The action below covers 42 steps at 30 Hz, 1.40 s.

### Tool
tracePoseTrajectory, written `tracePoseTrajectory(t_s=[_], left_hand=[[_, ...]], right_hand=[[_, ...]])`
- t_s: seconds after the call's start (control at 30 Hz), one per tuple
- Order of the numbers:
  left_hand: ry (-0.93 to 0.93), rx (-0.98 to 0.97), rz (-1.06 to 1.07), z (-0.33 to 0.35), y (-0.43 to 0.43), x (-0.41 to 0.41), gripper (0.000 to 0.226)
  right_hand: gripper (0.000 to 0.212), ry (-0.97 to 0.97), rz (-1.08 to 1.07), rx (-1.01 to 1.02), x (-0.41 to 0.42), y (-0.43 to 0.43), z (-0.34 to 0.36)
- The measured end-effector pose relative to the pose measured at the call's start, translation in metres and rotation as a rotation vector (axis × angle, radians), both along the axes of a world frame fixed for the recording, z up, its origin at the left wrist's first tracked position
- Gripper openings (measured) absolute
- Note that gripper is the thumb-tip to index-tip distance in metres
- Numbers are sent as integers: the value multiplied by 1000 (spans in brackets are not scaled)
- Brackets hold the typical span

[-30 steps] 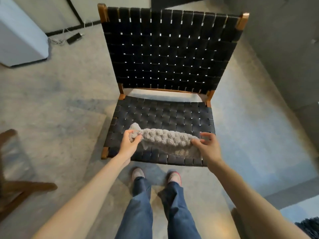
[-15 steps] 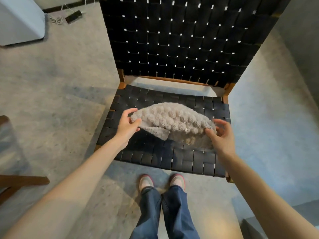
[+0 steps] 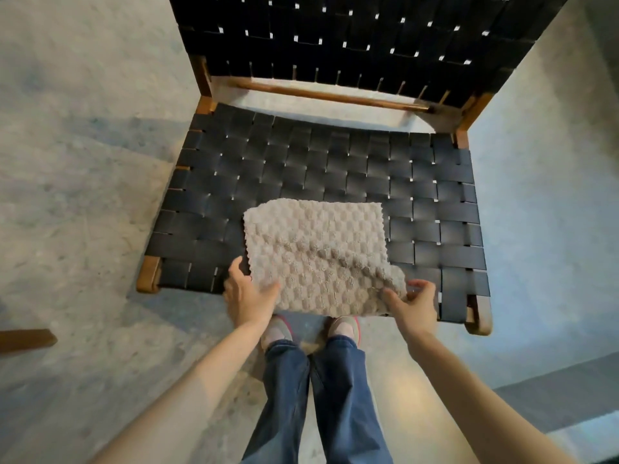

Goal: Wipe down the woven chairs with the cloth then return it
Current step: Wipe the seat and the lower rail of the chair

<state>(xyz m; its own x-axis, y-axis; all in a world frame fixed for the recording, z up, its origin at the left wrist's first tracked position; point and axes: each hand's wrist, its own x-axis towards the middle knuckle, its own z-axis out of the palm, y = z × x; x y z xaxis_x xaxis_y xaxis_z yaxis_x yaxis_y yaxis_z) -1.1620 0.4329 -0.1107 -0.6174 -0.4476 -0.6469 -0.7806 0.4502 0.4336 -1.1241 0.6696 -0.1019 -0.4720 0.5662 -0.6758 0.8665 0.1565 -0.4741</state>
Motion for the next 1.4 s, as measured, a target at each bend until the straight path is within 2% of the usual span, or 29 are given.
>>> tracePoseTrajectory(t_s=[0.1,0.23,0.27,0.33,0.37,0.47,0.53,0.6,0.7,0.87,1.0,1.1,1.2,1.3,1.4], left_hand=[[-3,-69,35,-7,8,24,70],[-50,79,163,-13,9,35,47],[-59,90,158,-11,6,36,40],[-41,76,107,-7,2,37,31],[-14,84,88,-3,-3,37,29],[117,138,-21,21,-25,41,35],[164,216,-125,35,-41,44,33],[124,296,-230,45,-55,42,20],[41,399,-283,51,-73,38,15],[-250,667,60,58,-97,30,18],[-244,918,346,56,-108,4,27],[-175,1072,488,52,-106,-24,45],[-110,991,428,42,-99,-52,58],[-82,774,189,31,-90,-73,57],[-41,565,73,18,-82,-89,54]], right_hand=[[38,-87,14,-22,6,-1,-4],[10,-93,-12,-156,7,-2,0],[10,-80,-8,-162,7,-3,3],[13,-57,28,-120,9,-3,8],[22,-32,43,-94,10,-3,14],[42,111,53,-74,16,-7,35],[31,116,157,-53,16,-9,48],[13,94,230,-94,15,-15,59],[24,84,247,-126,20,-27,66],[39,44,165,-165,28,-26,70],[40,114,210,-159,14,-20,72],[25,149,234,-142,-13,-16,65],[7,147,265,-104,-47,-17,51],[24,110,333,-18,-82,-20,31],[22,65,338,46,-109,-21,12]])
